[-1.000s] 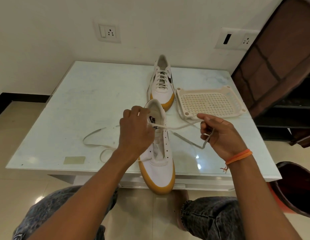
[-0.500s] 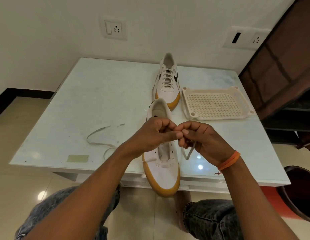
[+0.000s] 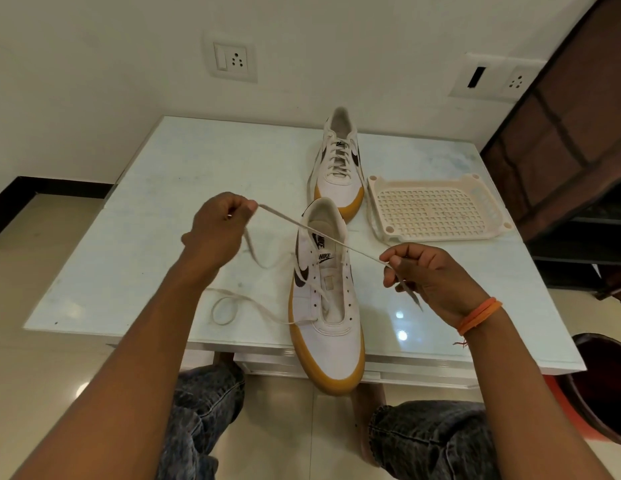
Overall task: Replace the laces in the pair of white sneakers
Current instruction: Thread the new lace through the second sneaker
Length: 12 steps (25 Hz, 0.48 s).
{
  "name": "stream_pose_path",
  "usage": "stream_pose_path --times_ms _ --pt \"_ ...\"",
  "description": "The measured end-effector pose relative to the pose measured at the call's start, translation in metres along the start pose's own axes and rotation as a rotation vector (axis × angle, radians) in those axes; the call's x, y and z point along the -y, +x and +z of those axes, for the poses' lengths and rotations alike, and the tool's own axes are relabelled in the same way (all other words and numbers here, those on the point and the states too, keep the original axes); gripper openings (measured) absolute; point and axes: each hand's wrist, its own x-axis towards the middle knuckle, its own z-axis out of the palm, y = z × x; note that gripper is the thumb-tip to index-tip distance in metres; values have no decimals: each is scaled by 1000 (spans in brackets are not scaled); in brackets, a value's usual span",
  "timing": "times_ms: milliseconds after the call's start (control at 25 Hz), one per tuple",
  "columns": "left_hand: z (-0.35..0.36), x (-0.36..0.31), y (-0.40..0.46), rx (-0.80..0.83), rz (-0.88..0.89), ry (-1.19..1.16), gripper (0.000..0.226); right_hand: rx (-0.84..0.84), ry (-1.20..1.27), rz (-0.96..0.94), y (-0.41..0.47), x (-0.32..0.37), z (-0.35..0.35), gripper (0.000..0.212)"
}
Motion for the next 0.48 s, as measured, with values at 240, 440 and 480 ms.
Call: stream_pose_path --times_ms 240,440,480 --pt "-14 12 9 -72 -70 24 22 -21 178 47 1 2 -1 26" --pt "-14 11 3 -227 -138 311 17 -83 120 43 2 0 1 17" --pt "-11 9 -1 -239 -107 473 18 -89 99 41 3 -1 5 15"
